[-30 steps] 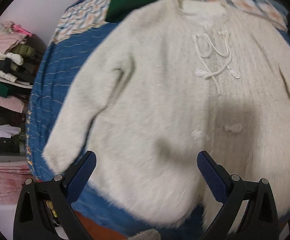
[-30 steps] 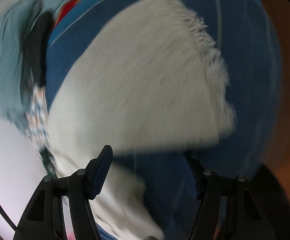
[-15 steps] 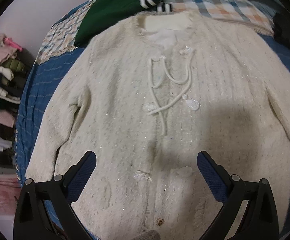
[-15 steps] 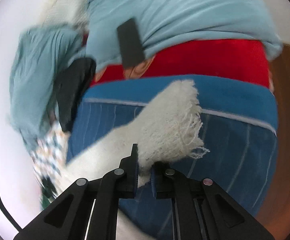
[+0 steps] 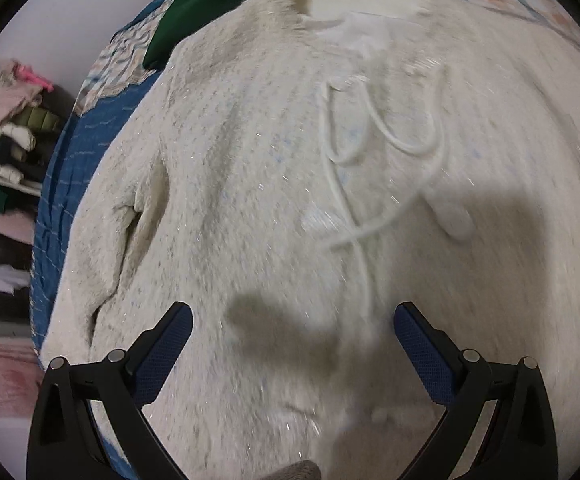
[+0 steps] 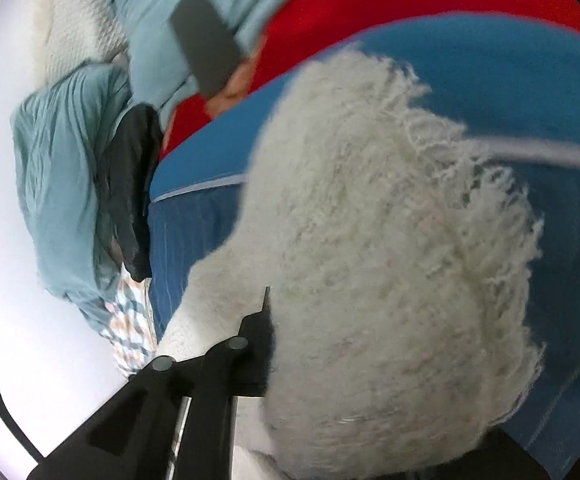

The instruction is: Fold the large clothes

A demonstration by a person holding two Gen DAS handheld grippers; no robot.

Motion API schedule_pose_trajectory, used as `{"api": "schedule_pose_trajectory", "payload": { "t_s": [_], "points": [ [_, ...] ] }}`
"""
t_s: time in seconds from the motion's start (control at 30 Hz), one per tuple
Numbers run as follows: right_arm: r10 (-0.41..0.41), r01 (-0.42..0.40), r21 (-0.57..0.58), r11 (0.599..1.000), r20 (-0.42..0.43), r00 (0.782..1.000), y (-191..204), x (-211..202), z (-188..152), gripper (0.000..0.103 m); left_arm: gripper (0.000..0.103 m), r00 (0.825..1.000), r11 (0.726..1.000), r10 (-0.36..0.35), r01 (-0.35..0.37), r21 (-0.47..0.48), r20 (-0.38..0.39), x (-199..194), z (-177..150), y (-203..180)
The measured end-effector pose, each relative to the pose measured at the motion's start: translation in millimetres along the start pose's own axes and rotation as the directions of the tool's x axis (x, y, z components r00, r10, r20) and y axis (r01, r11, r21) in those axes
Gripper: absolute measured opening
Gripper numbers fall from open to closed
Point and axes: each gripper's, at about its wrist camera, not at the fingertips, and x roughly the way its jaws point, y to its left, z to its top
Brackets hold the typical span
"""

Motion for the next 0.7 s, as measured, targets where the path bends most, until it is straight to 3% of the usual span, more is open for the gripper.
{"api": "schedule_pose_trajectory", "payload": {
  "t_s": [0.17,0.27,0.37,0.47,0.53,0.7],
  "points": [
    [-0.012,0.027,-0.246,0.969,0.064,0.998,98,-32,-4,0.009,0.103,1.000,0.996,-0.030,0.030,-0.083,0.002,-4,9,33],
    [0.028,0.008,-0.419,0.908,0.079,0.996,179,-53,-34,0.008,0.103,0.999,0.988,-0.045,0.040,-0.147,-0.030,-4,8,71],
    [0.068,-0.023,-0.588,0.808,0.055,0.996,268,-51,-91,0.008,0.103,0.998,0.972,-0.045,0.034,-0.233,-0.043,-7,-2,126],
    [0.087,-0.074,-0.763,0.642,-0.023,0.996,351,-28,-179,0.008,0.103,0.997,0.948,-0.036,0.012,-0.317,-0.069,-5,-19,178],
    [0.056,-0.104,-0.841,0.531,-0.087,0.995,380,-3,-245,0.008,0.103,0.995,0.923,-0.025,-0.012,-0.384,-0.093,-1,-37,214],
    [-0.110,-0.161,-0.967,0.195,-0.185,0.977,391,83,-432,0.008,0.102,0.983,0.830,-0.021,-0.085,-0.551,-0.184,22,-101,294]
  ]
}}
